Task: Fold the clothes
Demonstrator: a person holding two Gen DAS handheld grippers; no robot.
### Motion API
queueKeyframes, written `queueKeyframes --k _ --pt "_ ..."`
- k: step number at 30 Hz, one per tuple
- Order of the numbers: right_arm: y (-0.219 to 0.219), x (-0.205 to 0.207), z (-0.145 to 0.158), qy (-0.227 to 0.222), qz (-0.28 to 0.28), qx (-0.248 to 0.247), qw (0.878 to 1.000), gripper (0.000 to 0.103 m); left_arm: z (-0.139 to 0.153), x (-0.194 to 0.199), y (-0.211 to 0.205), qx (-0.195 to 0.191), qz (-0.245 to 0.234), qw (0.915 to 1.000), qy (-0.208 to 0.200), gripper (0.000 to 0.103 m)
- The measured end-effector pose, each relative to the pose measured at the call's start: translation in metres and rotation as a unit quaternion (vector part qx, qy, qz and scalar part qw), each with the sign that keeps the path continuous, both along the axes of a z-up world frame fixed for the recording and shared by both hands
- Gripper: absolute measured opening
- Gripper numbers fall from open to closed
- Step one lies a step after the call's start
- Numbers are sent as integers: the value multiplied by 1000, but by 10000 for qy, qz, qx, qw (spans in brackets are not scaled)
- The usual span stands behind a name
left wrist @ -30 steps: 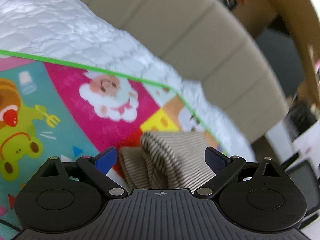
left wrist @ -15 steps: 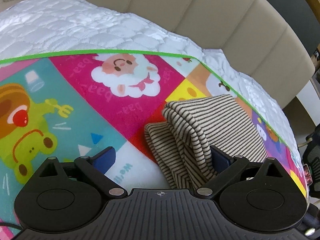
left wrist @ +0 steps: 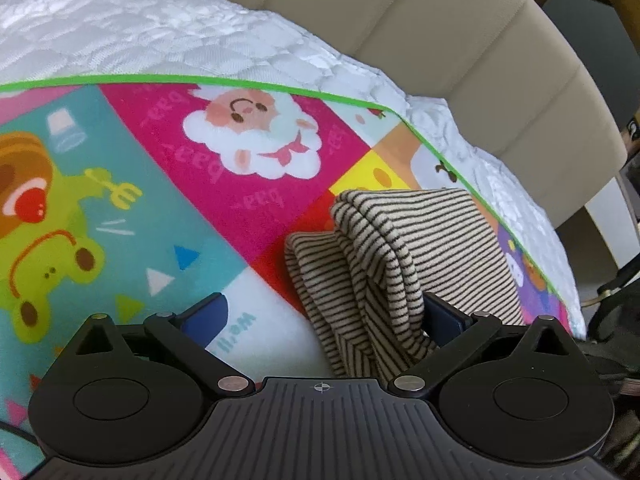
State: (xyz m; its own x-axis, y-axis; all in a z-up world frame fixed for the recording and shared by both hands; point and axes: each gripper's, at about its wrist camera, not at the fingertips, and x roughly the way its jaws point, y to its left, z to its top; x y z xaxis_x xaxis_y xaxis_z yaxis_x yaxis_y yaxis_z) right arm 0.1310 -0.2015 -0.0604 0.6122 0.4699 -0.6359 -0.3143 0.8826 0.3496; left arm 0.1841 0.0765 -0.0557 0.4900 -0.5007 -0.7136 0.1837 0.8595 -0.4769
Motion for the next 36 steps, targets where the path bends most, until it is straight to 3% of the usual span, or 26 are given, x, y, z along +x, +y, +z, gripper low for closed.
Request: queueKeyframes --k 2,4,9,11,14,23,27,33,36 --pt "-8 5 -14 225 -3 325 9992 78 -2 4 -5 -152 -79 9998 34 102" --pt "-11 8 -23 331 14 511 9981 77 -2 8 -15 -172 -203 9996 23 102" --pt "-5 9 -19 -124 159 292 9994 71 -2 19 -46 9 -515 9986 -106 100" --pt "-12 18 -14 -254 102 274 9992 71 -2 32 -51 -141 -465 9987 -129 100" --pt "-18 36 -9 -583 -7 21 9983 71 -3 55 -59 -490 -333 9982 -98 100" --pt "-9 31 -4 -1071 -87 -741 9915 77 6 43 -66 -159 51 9999 37 100" --pt "2 22 1 -1071 -211 -959 9894 85 8 31 -58 215 335 9992 100 100" --pt "-1 1 12 -1056 -469 -1182 9862 94 -3 28 -51 -9 188 9997 -121 103" --pt "-15 -4 17 -854 -647 -889 9903 97 -3 33 -46 -96 30 9997 -217 103"
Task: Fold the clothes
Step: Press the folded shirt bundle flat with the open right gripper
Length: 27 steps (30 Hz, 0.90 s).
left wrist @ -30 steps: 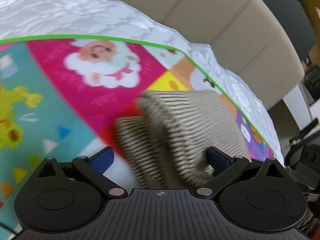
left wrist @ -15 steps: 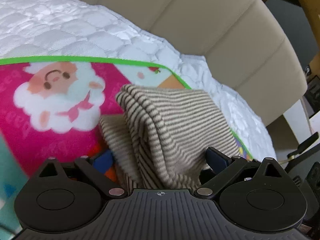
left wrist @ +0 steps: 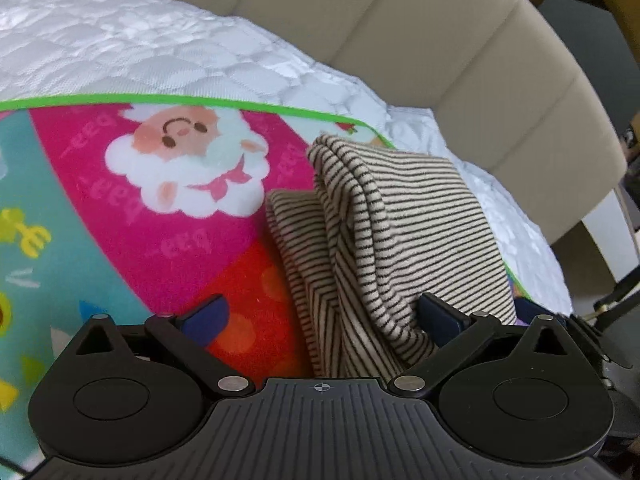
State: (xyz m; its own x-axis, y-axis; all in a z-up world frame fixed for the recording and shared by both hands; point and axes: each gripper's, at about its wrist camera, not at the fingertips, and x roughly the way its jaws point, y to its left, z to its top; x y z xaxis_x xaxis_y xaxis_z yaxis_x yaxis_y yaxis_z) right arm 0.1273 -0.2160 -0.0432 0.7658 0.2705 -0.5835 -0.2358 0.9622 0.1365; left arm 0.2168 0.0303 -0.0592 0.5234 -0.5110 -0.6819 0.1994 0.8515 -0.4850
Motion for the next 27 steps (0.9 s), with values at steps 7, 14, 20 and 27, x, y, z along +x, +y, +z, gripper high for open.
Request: queueKeyframes --k 7,14,20,27 --pt "-16 0 -22 781 -234 690 9943 100 0 3 9 1 -51 9999 -115 103" --pt "-8 -16 9 261 12 796 9965 73 3 5 20 5 134 9998 -155 103" --pt "-9 -16 -15 445 -191 396 9980 79 3 4 16 156 94 9996 -200 103" --pt "-8 -17 -16 367 -182 293 9987 89 0 6 17 104 125 9997 -161 103"
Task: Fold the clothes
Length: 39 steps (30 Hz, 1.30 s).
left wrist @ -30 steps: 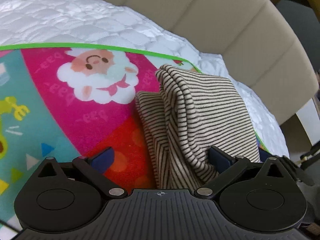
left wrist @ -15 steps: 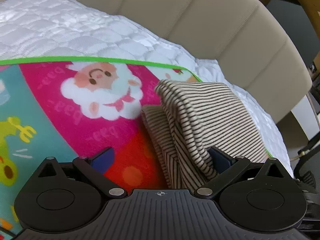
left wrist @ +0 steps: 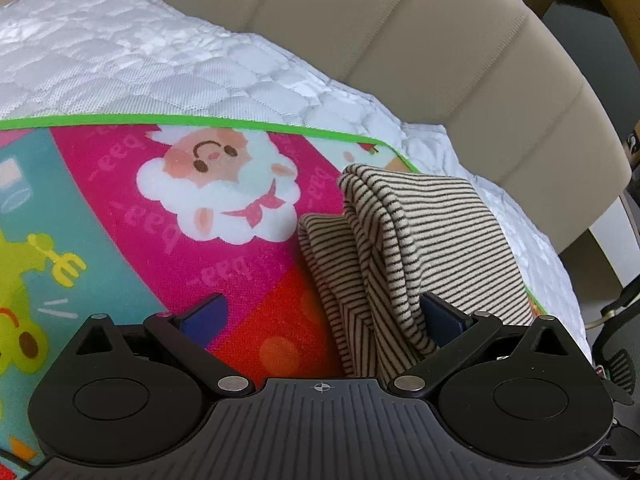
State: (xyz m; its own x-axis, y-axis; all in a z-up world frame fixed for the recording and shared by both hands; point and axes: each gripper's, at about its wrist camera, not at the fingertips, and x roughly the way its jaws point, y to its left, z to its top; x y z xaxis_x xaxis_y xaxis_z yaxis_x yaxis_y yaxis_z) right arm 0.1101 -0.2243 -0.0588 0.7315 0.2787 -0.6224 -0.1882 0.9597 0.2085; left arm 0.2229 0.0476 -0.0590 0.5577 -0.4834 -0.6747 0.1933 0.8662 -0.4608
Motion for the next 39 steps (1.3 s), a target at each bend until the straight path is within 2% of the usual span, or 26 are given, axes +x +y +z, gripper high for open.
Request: queueKeyframes --k 7,17,23,27,31,35,37,39 --pt "-2 0 -4 102 -60 119 9999 92 0 -1 0 5 5 10000 2 103" --pt "5 -3 0 21 78 -67 9999 92 1 -1 0 14 28 10000 7 103" --pt "3 -8 19 -250 -2 -52 9997 98 2 -2 0 36 41 10000 14 103" --pt "-2 -8 24 -357 -133 -34 9993 98 2 -2 0 61 43 10000 8 103" --pt "-15 -1 34 -491 -381 207 9979 98 3 -2 -1 105 38 9999 21 103" --pt "-29 28 44 -246 -442 705 9962 98 5 -3 -2 242 -11 9997 -35 103" --pt "-32 53 43 122 -270 982 9947 98 6 -3 -3 315 -43 9995 -81 103" --pt "-30 70 40 330 -221 995 9942 98 6 -3 -3 313 -57 9995 -88 103"
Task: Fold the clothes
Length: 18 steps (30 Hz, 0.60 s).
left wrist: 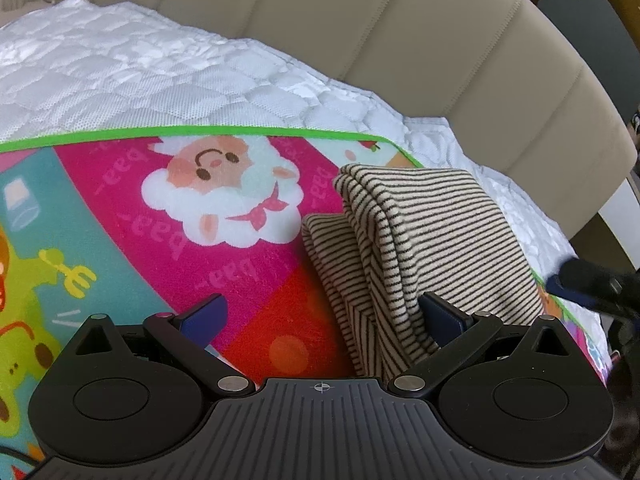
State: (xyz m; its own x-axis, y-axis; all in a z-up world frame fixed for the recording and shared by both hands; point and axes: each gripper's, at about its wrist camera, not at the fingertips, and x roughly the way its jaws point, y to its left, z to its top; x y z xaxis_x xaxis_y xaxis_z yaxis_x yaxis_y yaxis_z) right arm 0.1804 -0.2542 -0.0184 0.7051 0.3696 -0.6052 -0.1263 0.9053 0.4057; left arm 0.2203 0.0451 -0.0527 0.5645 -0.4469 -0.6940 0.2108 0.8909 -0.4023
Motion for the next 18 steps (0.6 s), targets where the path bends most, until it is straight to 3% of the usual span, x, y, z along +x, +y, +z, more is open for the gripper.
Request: queueKeyframes --k 3,7,11,14,18 --pt "8 13 -7 145 64 -287 9995 99 -1 1 2 -51 -10 10000 18 103" --pt "15 0 -26 276 184 -533 9980 98 -1 2 1 -41 -37 10000 -3 103" --pt "11 -26 -51 573 151 -243 9979 99 3 3 2 48 16 9999 -107 103" --pt "16 -38 -56 528 191 -328 9979 99 9 1 5 -132 -27 9998 -130 103" --pt "37 -41 -54 431 377 -867 9946 99 18 -2 9 -373 -84 9991 -160 103"
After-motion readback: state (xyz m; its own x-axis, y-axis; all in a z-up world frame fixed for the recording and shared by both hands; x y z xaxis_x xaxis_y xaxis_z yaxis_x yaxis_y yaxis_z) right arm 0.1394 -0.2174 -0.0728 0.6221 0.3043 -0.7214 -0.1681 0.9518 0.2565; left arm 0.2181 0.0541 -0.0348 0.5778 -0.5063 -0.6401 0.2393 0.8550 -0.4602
